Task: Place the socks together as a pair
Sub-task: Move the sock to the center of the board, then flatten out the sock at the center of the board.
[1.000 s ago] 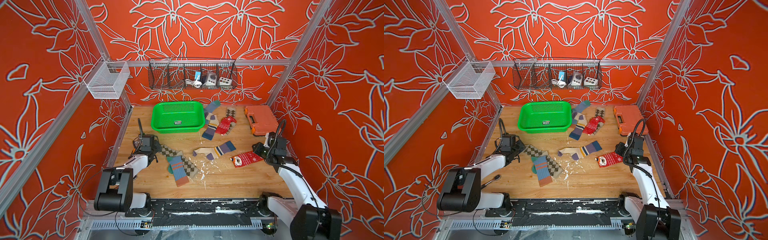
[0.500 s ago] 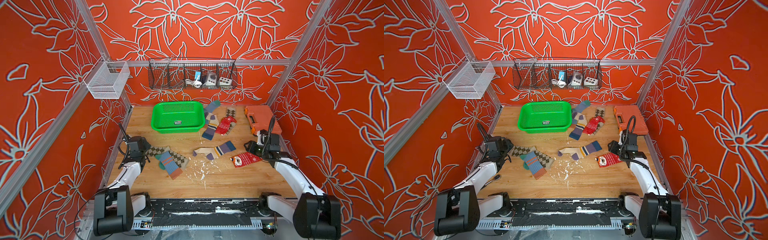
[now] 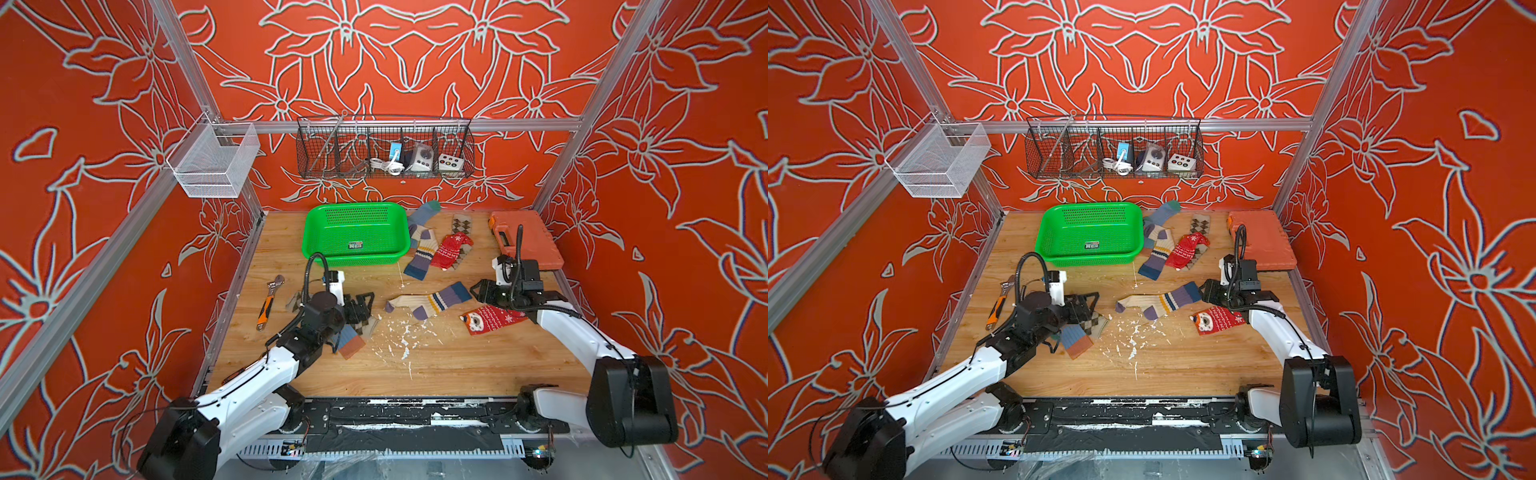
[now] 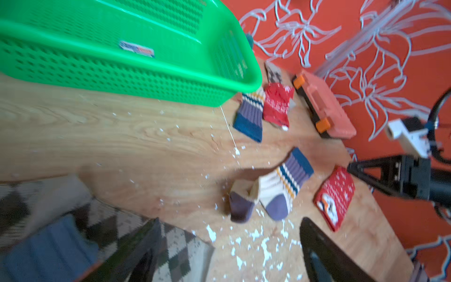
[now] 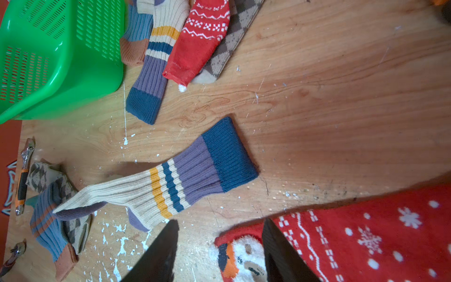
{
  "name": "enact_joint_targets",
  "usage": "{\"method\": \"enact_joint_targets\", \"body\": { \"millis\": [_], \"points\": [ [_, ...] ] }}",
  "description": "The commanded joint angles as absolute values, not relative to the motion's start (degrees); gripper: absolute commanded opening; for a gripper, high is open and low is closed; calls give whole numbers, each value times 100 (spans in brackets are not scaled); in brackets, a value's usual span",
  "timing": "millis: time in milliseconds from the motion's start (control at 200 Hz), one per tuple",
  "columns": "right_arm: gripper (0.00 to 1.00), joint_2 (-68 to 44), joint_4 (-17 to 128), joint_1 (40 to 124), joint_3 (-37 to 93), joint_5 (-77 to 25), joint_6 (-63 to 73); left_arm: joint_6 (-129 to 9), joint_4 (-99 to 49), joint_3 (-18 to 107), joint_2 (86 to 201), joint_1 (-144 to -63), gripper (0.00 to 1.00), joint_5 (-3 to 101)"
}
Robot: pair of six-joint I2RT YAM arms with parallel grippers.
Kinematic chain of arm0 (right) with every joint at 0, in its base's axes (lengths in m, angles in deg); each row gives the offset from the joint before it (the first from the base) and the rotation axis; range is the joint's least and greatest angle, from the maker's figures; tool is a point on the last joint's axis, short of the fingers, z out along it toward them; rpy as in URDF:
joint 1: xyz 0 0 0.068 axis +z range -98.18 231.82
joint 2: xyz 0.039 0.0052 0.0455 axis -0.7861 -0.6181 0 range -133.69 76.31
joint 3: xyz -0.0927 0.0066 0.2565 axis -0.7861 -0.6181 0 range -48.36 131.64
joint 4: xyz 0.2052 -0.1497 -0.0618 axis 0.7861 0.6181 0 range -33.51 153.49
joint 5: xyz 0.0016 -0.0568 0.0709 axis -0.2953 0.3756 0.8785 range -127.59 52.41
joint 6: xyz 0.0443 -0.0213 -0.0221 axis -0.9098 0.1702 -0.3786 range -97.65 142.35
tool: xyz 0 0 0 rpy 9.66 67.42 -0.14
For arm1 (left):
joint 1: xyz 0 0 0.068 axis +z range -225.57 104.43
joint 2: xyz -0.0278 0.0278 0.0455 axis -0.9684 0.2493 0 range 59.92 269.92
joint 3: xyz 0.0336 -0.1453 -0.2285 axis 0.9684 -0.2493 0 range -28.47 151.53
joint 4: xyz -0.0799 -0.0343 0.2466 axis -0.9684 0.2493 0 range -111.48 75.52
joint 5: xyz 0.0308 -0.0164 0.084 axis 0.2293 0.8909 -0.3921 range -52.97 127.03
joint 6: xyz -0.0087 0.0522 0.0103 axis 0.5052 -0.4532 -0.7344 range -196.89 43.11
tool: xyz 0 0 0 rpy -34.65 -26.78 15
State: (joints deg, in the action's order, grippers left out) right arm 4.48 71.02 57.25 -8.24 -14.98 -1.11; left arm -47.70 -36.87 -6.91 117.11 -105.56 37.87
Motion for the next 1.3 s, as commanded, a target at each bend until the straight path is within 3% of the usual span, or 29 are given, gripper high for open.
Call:
{"method": "enact_joint_targets", "body": {
  "millis": [0, 320, 485, 611, 746, 811, 946, 1166, 1296],
  "points": [
    [56, 472, 7114, 5753, -650, -1496, -18, -5216, -4182, -633, 12291, -10994, 87, 3875],
    [56, 188, 7121, 5749, -380, -1483, 64, -5437, -3754, 186, 13745, -11476, 86, 3219],
    [56, 103, 7048, 5752, -343, -1346, 20, -5443, -3550, 634, 14426, -11485, 76, 3056],
    [55, 178, 7140, 5753, -328, -1393, 70, -5432, -3535, 908, 14917, -11485, 60, 2901],
    [53, 231, 7178, 5751, -345, -1504, 90, -5413, -3303, 1138, 15164, -11494, 26, 2728],
    [52, 157, 7225, 5746, -310, -1549, 116, -5381, -3157, 1152, 15066, -11501, 14, 2752],
    [49, -220, 7397, 5775, -151, -1631, 203, -5259, -2223, 1429, 14741, -11512, 0, 3141],
    [48, -921, 7849, 5950, 392, -1995, 453, -5271, -1664, 1855, 14220, -11512, 0, 5239],
    [47, -1302, 8004, 6110, 614, -2205, 554, -5474, -1600, 2017, 14299, -11490, 0, 5651]
  ]
}}
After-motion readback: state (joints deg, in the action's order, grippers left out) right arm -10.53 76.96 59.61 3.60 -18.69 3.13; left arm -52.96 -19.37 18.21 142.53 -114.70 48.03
